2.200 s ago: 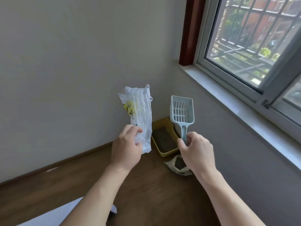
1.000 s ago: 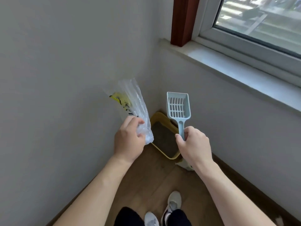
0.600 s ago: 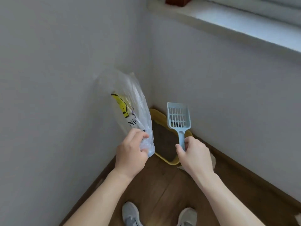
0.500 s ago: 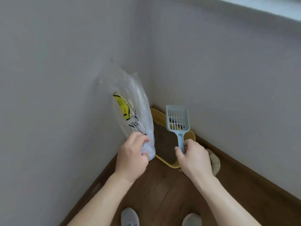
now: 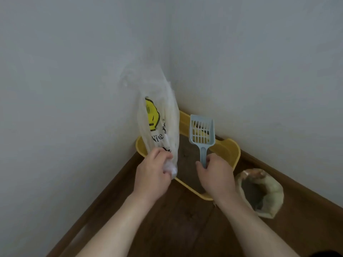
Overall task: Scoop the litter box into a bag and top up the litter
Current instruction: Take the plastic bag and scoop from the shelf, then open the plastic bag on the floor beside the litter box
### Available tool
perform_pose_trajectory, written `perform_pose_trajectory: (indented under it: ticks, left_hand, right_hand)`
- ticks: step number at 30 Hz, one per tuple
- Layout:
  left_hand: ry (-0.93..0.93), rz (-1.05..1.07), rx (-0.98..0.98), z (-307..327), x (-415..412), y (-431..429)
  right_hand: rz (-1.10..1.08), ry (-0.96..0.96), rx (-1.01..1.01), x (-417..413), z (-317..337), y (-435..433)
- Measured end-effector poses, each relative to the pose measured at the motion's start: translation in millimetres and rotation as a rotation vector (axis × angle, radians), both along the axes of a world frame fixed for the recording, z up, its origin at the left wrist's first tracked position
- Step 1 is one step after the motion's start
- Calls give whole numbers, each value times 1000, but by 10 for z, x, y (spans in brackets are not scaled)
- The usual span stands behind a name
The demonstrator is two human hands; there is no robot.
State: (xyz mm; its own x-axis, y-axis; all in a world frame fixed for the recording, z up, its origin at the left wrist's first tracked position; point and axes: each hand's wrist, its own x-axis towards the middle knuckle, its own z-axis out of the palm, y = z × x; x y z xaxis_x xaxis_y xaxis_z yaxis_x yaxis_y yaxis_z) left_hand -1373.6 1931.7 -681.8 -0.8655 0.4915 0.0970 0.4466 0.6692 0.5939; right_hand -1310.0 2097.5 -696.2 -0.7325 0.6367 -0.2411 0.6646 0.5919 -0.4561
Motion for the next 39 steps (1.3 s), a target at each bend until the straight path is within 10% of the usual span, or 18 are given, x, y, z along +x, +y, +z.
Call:
perform_pose_trajectory:
  ticks: [15, 39]
  left_hand:
    - [-9, -67, -44, -1520, -135, 308]
    - [66, -71, 62, -1699, -102, 256]
  right_hand:
    - [-109, -150, -92, -118, -1730, 285]
    - [-105, -20, 32, 51, -1778, 283]
